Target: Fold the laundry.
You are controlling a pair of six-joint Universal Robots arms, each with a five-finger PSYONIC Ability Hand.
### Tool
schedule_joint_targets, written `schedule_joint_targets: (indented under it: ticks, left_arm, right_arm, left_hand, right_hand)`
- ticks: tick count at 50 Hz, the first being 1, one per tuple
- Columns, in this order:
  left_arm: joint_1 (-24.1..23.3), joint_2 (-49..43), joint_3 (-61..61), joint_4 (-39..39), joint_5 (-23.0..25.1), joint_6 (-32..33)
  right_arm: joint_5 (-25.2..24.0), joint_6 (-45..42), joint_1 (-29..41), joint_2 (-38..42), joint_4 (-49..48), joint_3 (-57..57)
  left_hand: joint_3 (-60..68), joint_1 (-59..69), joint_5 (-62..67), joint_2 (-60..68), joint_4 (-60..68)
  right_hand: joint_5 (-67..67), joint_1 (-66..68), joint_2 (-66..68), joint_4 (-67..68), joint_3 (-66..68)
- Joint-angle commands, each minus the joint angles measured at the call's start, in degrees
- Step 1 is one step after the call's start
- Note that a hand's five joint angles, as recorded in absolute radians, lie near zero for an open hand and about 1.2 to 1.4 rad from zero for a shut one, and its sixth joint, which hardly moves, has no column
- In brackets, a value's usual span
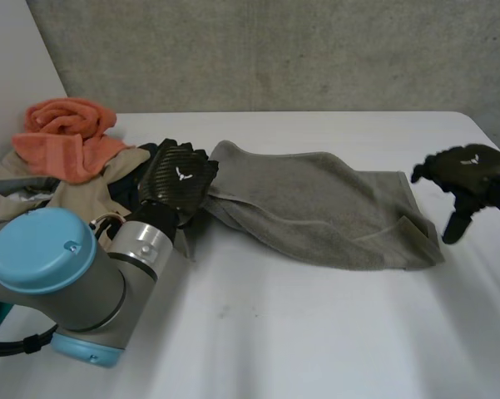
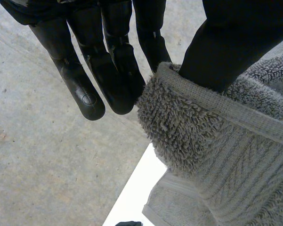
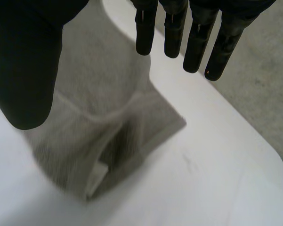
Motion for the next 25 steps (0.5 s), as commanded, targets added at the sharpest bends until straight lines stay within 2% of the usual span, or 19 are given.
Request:
schedule_joint_targets:
  ticks: [1, 9, 14, 25]
  left_arm:
    - [0.04, 0.30, 0.15, -0.74, 0.00, -0.08]
    - [0.48, 0.22, 0.32, -0.74, 0.00, -0.17]
    - [0.74, 0.13, 0.59, -0.74, 0.09, -0.34]
    - [1.18, -0.14, 0.59, -0.74, 0.09, -0.34]
  right_arm:
    - [3.80, 2.99, 5.49, 10.45, 3.60, -10.03]
    - [10.14, -0.17, 7.60, 18.89, 3.52, -14.09]
    - [10.58, -3.60, 8.22, 22.07, 3.26, -14.62]
    - [13.21, -4.40, 8.40, 25.41, 0.80, -15.23]
  left_hand:
    - [11.50, 16.27, 14.27, 11.34, 11.04]
    - [11.50, 16.27, 14.27, 11.34, 11.04]
    - [11.50, 16.27, 14.27, 11.34, 11.04]
    - [11.50, 16.27, 14.27, 11.34, 11.04]
  right_hand:
    - [5.65, 9.13, 6.35, 6.41, 6.08]
    - [8.50, 11.98, 9.20, 9.27, 8.94]
    - [11.03, 14.51, 11.73, 11.79, 11.46]
    - [10.86, 14.34, 11.56, 11.63, 11.29]
